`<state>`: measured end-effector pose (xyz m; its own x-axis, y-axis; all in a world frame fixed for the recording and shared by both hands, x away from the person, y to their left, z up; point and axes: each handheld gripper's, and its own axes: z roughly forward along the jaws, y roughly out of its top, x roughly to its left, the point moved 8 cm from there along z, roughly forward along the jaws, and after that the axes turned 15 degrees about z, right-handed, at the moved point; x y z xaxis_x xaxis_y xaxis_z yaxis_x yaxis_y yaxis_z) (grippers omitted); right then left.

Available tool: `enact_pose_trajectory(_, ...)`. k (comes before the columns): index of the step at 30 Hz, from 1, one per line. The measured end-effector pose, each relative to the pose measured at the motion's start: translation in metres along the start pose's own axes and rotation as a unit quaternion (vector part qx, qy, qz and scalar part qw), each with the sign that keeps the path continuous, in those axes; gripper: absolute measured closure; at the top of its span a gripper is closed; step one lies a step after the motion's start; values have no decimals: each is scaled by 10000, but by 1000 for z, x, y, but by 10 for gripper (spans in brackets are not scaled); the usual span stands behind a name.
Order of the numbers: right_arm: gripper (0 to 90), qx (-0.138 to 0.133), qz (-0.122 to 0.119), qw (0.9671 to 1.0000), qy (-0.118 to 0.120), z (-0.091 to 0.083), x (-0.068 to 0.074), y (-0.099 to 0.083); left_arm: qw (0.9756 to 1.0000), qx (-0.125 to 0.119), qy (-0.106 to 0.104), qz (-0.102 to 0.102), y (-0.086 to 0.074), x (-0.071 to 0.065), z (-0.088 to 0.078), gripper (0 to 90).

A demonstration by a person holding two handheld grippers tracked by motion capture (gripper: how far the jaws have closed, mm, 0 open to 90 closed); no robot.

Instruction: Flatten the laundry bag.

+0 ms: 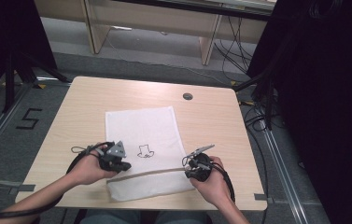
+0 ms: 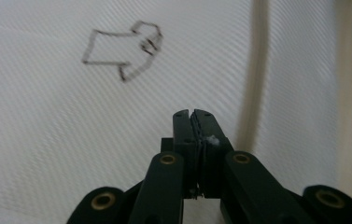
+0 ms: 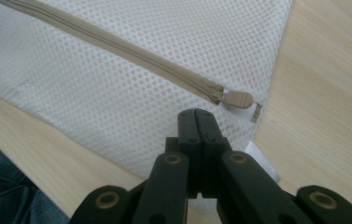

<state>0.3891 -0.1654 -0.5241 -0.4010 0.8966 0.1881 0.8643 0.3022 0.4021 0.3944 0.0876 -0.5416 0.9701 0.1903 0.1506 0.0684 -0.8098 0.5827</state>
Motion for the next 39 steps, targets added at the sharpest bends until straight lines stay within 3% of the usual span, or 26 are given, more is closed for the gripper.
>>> enact_pose_trajectory(5,900,207,121,9997,-13,11,-2,-6,9998,177,-69,73,-8,-14,4,863)
enact_pose_trajectory(7,900,219,96,9997,-25,14,-5,-8,9996,249,-130,21,-11,-16,9,863)
enact_pose_trajectory(8,900,242,127,9996,-30,16,-6,-9,9997,132,-84,-161,-9,-17,12,859)
enact_pose_trajectory(9,900,273,107,9995,-79,17,-8,-10,9997,163,-93,-149,-10,-17,12,857)
enact_pose_trajectory(10,900,307,153,9993,-113,18,-9,-11,9994,321,-151,47,-12,-15,10,857)
enact_pose_trajectory(11,900,334,175,9992,-139,19,-10,-12,9995,283,-116,64,-11,-14,11,857)
enact_pose_trajectory(12,900,358,138,9992,-131,21,-10,-13,9996,261,-113,-52,-12,-16,11,857)
enact_pose_trajectory(14,900,377,-106,9991,-141,25,-11,-16,9995,276,-136,-62,-13,-15,10,858)
enact_pose_trajectory(16,900,368,-66,9992,-171,25,-9,-16,9996,226,-125,-139,-14,-14,11,858)
enact_pose_trajectory(17,900,413,-58,9990,-185,25,-8,-17,9996,239,-108,-133,-15,-13,10,858)
enact_pose_trajectory(18,900,440,-21,9989,-164,25,-6,-19,9995,147,-63,-264,-14,-14,10,859)
enact_pose_trajectory(19,900,440,-21,9989,-164,25,-6,-19,9994,311,-89,-122,-19,-11,7,859)
enact_pose_trajectory(20,900,444,-19,9989,-146,25,-4,-19,9994,308,-49,-129,-20,-10,6,858)
enact_pose_trajectory(21,900,427,-193,9989,-20,26,1,-20,9992,358,-5,-160,-25,-9,3,856)
enact_pose_trajectory(23,900,474,-139,9988,-37,26,5,-22,9991,375,4,-209,-27,-8,2,855)
enact_pose_trajectory(24,900,474,-295,9984,3,27,11,-23,9988,356,94,-320,-30,-6,0,854)
enact_pose_trajectory(26,900,538,-232,9983,-2,27,15,-25,9987,447,69,-231,-34,-4,-3,853)
enact_pose_trajectory(27,900,501,-388,9980,39,28,18,-24,9987,423,101,-254,-35,-4,-3,852)
enact_pose_trajectory(28,900,593,-286,9978,23,27,21,-27,9987,434,120,-222,-37,-3,-5,852)
enact_pose_trajectory(29,900,527,-438,9976,81,29,22,-26,9986,432,122,-291,-38,-3,-5,851)
enact_pose_trajectory(30,900,547,-464,9974,84,29,25,-27,9987,443,141,-219,-39,-2,-6,851)
enact_pose_trajectory(31,900,674,-209,9975,107,27,29,-31,9986,447,145,-224,-39,-2,-6,850)
enact_pose_trajectory(32,900,541,-466,9974,116,29,27,-28,9986,454,144,-221,-39,-2,-6,850)
enact_pose_trajectory(36,900,636,-382,9972,95,27,30,-32,9985,463,195,-232,-39,-2,-6,849)
enact_pose_trajectory(37,900,581,-505,9969,133,28,30,-31,9984,479,193,-233,-40,-2,-6,849)
enact_pose_trajectory(39,900,603,-495,9968,162,28,33,-33,9983,489,205,-254,-41,-2,-7,848)
